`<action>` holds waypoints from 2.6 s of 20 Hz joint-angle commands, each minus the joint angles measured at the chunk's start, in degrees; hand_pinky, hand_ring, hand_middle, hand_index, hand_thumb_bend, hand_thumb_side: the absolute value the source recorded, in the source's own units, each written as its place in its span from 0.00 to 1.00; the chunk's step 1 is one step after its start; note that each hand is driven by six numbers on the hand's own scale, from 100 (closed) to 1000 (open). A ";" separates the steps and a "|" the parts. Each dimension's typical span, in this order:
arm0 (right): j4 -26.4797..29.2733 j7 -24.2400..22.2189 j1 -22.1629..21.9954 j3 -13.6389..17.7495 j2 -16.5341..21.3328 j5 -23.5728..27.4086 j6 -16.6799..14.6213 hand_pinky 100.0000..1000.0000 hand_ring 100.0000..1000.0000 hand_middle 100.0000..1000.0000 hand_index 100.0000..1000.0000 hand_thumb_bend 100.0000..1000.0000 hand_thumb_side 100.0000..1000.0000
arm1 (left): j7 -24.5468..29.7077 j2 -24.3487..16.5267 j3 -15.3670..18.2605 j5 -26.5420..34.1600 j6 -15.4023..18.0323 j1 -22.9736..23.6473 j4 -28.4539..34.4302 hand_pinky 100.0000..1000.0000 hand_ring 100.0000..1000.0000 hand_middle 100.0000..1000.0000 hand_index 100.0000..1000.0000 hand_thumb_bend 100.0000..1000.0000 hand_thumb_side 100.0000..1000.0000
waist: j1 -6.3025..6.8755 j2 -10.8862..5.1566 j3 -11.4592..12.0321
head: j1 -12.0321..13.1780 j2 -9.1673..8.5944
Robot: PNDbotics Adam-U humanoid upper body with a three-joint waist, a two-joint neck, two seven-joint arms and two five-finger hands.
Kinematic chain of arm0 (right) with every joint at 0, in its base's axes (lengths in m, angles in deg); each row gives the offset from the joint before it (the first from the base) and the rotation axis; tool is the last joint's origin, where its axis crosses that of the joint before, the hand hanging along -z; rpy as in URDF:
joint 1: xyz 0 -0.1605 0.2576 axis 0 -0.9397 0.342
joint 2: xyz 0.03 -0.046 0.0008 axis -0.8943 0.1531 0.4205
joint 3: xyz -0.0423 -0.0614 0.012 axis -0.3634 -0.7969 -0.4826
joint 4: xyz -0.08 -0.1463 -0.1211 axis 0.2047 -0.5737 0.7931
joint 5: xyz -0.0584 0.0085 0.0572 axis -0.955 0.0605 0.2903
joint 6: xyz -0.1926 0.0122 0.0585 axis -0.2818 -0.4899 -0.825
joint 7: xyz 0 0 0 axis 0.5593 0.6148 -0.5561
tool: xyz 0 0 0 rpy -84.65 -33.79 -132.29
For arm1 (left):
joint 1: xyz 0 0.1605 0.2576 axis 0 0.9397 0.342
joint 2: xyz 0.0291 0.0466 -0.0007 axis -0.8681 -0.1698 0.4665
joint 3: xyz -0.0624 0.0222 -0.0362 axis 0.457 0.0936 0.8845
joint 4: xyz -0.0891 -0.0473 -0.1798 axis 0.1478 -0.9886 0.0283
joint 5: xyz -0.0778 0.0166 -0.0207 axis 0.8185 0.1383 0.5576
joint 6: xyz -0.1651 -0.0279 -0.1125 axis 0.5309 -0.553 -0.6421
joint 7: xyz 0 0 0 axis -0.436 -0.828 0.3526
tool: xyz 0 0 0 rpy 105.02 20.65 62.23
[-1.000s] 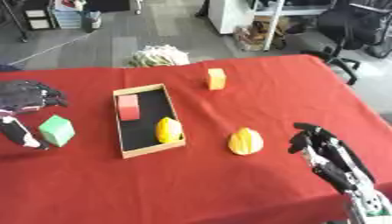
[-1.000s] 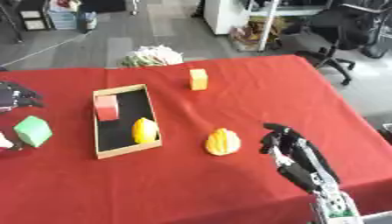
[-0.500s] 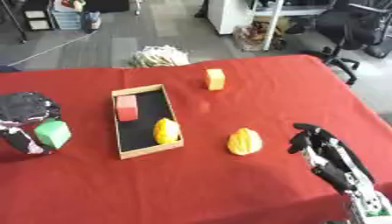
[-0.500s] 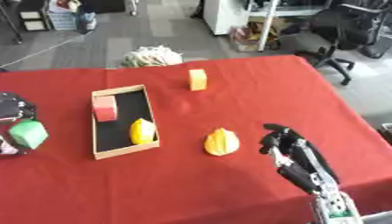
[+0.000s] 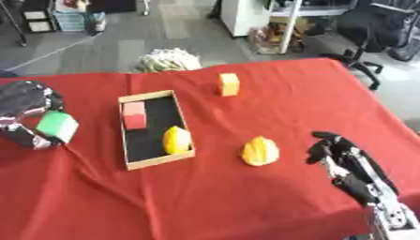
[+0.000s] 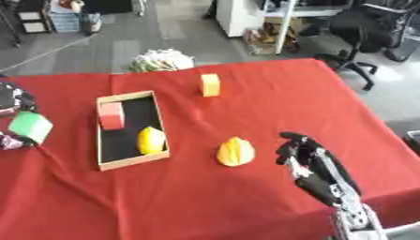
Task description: Pick up objects on the table and place them in the box.
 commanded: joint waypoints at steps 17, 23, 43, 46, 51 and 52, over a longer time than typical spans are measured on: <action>0.52 -0.85 0.64 -0.54 0.56 0.52 0.32 0.55 0.49 0.51 0.80 0.00 0.34 | 17.19 12.89 -8.85 11.63 1.29 -2.34 5.07 0.70 0.56 0.52 0.69 0.05 0.20 | 0.28 -0.45 -2.58 | 0.53 -0.20; 0.46 -0.86 0.64 -0.50 0.47 0.60 0.39 0.55 0.49 0.51 0.80 0.00 0.33 | 19.04 13.17 -8.66 6.04 -0.62 -1.54 2.82 0.72 0.61 0.58 0.74 0.11 0.24 | 0.24 -0.35 -2.55 | 0.43 -0.20; 0.34 -0.70 0.63 -0.15 0.88 0.39 0.05 0.55 0.49 0.51 0.80 0.00 0.32 | 16.34 8.02 -6.58 5.81 -2.69 -0.99 8.19 0.86 0.81 0.86 0.94 0.37 0.90 | 0.19 -0.61 -1.18 | -0.58 -0.20; 0.63 -0.71 1.66 -0.09 2.77 0.71 -0.53 0.55 0.50 0.51 0.81 0.00 0.34 | 14.93 5.12 -6.02 16.50 -2.94 1.10 12.50 0.80 0.75 0.79 0.92 0.08 0.71 | 0.28 -0.66 -0.81 | -1.17 -0.20; 0.71 -3.65 6.42 -2.30 15.54 2.05 -6.13 0.58 0.53 0.54 0.84 0.00 0.29 | 18.12 -2.52 -6.48 48.42 -6.42 10.18 25.54 0.74 0.70 0.74 0.91 0.00 0.77 | 0.44 -0.53 0.34 | -2.20 -0.20; 0.04 -4.73 7.32 -3.01 18.63 1.97 -8.00 0.59 0.54 0.55 0.85 0.00 0.23 | 19.95 -4.13 -6.30 55.27 -8.43 12.70 29.21 0.72 0.68 0.72 0.91 0.00 0.78 | 0.42 -0.47 0.54 | -2.49 -0.20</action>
